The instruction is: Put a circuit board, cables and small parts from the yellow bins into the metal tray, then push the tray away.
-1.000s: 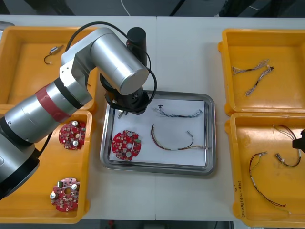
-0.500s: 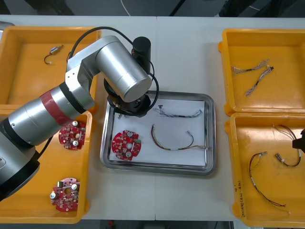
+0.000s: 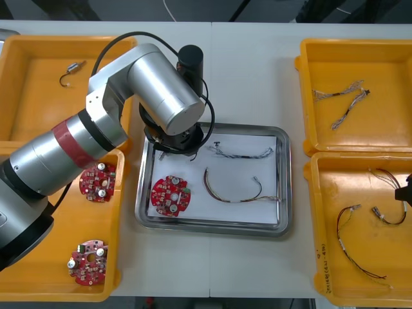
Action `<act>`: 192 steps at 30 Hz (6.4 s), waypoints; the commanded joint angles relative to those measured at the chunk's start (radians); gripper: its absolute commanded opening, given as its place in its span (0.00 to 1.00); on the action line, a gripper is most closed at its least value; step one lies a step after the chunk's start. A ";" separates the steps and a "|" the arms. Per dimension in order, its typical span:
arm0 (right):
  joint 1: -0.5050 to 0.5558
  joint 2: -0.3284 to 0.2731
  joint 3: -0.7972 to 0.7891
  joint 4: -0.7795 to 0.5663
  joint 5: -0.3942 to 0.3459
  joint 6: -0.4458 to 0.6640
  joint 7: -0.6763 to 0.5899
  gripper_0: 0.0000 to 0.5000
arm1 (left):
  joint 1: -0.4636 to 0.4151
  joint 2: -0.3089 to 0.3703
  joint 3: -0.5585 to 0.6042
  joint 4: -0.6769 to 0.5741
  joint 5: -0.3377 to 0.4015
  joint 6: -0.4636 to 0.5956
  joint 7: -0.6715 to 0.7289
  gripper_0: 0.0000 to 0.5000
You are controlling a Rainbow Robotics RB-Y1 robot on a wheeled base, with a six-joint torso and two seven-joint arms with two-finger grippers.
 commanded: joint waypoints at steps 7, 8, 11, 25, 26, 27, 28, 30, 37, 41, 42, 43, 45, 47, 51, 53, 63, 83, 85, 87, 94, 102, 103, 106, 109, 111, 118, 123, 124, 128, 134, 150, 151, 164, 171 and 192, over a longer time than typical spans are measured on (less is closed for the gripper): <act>0.014 -0.052 -0.009 -0.021 -0.017 0.003 -0.061 1.00 | -0.029 0.057 0.233 -0.177 0.045 0.176 0.102 1.00; 0.013 -0.058 -0.006 -0.021 -0.021 0.003 -0.062 1.00 | -0.029 0.067 0.259 -0.190 0.054 0.198 0.099 1.00; 0.005 -0.067 0.005 -0.021 -0.033 0.003 -0.062 1.00 | -0.028 0.097 0.325 -0.222 0.080 0.252 0.085 1.00; -0.055 -0.133 0.164 -0.111 -0.102 0.003 -0.066 1.00 | 0.021 0.258 0.598 -0.297 0.214 0.285 -0.068 1.00; -0.058 -0.135 0.170 -0.113 -0.110 0.003 -0.066 1.00 | 0.029 0.262 0.608 -0.303 0.215 0.285 -0.077 1.00; -0.069 -0.138 0.184 -0.116 -0.124 0.003 -0.066 1.00 | 0.047 0.273 0.628 -0.315 0.218 0.285 -0.094 1.00; -0.079 -0.142 0.199 -0.119 -0.138 0.003 -0.066 1.00 | 0.066 0.284 0.647 -0.326 0.221 0.285 -0.113 1.00; -0.095 -0.145 0.222 -0.125 -0.159 0.003 -0.064 1.00 | 0.095 0.305 0.674 -0.343 0.228 0.285 -0.137 1.00; -0.176 -0.150 0.354 -0.157 -0.184 0.003 -0.052 1.00 | 0.195 0.363 0.766 -0.398 0.246 0.285 -0.220 1.00; -0.230 -0.150 0.453 -0.170 -0.175 0.003 -0.047 1.00 | 0.250 0.385 0.809 -0.426 0.277 0.285 -0.228 1.00; -0.250 -0.150 0.486 -0.171 -0.175 0.003 -0.044 1.00 | 0.271 0.394 0.826 -0.435 0.291 0.285 -0.229 1.00; -0.271 -0.150 0.522 -0.174 -0.173 0.003 -0.039 1.00 | 0.293 0.399 0.840 -0.444 0.303 0.285 -0.232 1.00; -0.299 -0.150 0.572 -0.177 -0.171 0.003 -0.032 1.00 | 0.319 0.406 0.854 -0.458 0.310 0.285 -0.235 1.00; -0.323 -0.150 0.626 -0.179 -0.165 0.003 -0.026 1.00 | 0.342 0.417 0.858 -0.475 0.310 0.285 -0.242 1.00; -0.372 -0.150 0.741 -0.179 -0.139 0.003 -0.001 1.00 | 0.397 0.443 0.874 -0.506 0.314 0.285 -0.246 1.00; -0.403 -0.149 0.810 -0.179 -0.109 0.003 0.060 1.00 | 0.432 0.462 0.886 -0.513 0.317 0.285 -0.246 1.00; -0.512 -0.060 1.054 -0.111 0.057 0.003 0.227 1.00 | 0.558 0.512 0.964 -0.518 0.333 0.285 -0.265 1.00; -0.627 0.066 1.396 0.058 0.214 -0.147 0.361 1.00 | 0.675 0.515 1.001 -0.527 0.355 0.285 -0.306 1.00; -0.631 0.072 1.414 0.084 0.217 -0.162 0.358 1.00 | 0.675 0.512 1.001 -0.527 0.358 0.285 -0.309 1.00; -0.631 0.089 1.427 0.117 0.217 -0.176 0.361 1.00 | 0.675 0.512 1.001 -0.527 0.360 0.285 -0.309 1.00; -0.638 0.149 1.459 0.194 0.227 -0.181 0.352 1.00 | 0.675 0.512 1.001 -0.527 0.360 0.285 -0.309 1.00; -0.635 0.178 1.548 0.222 0.329 -0.193 0.332 1.00 | 0.675 0.512 1.001 -0.527 0.360 0.285 -0.309 1.00; -0.635 0.178 1.559 0.225 0.342 -0.198 0.329 1.00 | 0.675 0.512 1.001 -0.527 0.360 0.285 -0.309 1.00; -0.633 0.178 1.565 0.243 0.349 -0.213 0.324 1.00 | 0.675 0.512 1.001 -0.527 0.360 0.285 -0.309 1.00; -0.630 0.178 1.572 0.255 0.353 -0.234 0.323 1.00 | 0.675 0.512 1.001 -0.527 0.360 0.285 -0.309 1.00; -0.628 0.178 1.583 0.258 0.367 -0.242 0.323 1.00 | 0.675 0.512 1.001 -0.527 0.360 0.285 -0.309 1.00; -0.613 0.186 1.597 0.258 0.413 -0.250 0.320 1.00 | 0.675 0.512 1.001 -0.527 0.360 0.285 -0.309 1.00; -0.604 0.189 1.595 0.262 0.451 -0.250 0.324 1.00 | 0.675 0.512 1.001 -0.527 0.360 0.285 -0.309 1.00; -0.604 0.189 1.597 0.269 0.453 -0.250 0.324 1.00 | 0.675 0.512 1.001 -0.527 0.360 0.285 -0.309 1.00; -0.604 0.189 1.595 0.278 0.461 -0.254 0.324 1.00 | 0.675 0.512 1.001 -0.527 0.360 0.285 -0.309 1.00; -0.604 0.189 1.597 0.277 0.461 -0.254 0.320 1.00 | 0.675 0.512 1.001 -0.527 0.360 0.285 -0.309 1.00; -0.618 0.178 1.597 0.277 0.454 -0.254 0.316 0.00 | 0.675 0.512 1.001 -0.527 0.360 0.285 -0.309 1.00; -0.621 0.175 1.597 0.278 0.456 -0.254 0.315 0.00 | 0.675 0.512 1.001 -0.527 0.360 0.285 -0.309 1.00; -0.699 0.102 1.597 0.278 0.448 -0.308 0.316 0.00 | 0.675 0.512 1.001 -0.527 0.360 0.285 -0.309 1.00; -0.770 0.072 1.597 0.280 0.401 -0.308 0.316 0.00 | 0.675 0.512 1.001 -0.527 0.360 0.285 -0.309 1.00; -0.952 0.049 1.669 0.357 0.407 -0.322 0.306 0.00 | 0.675 0.512 1.001 -0.527 0.360 0.285 -0.309 1.00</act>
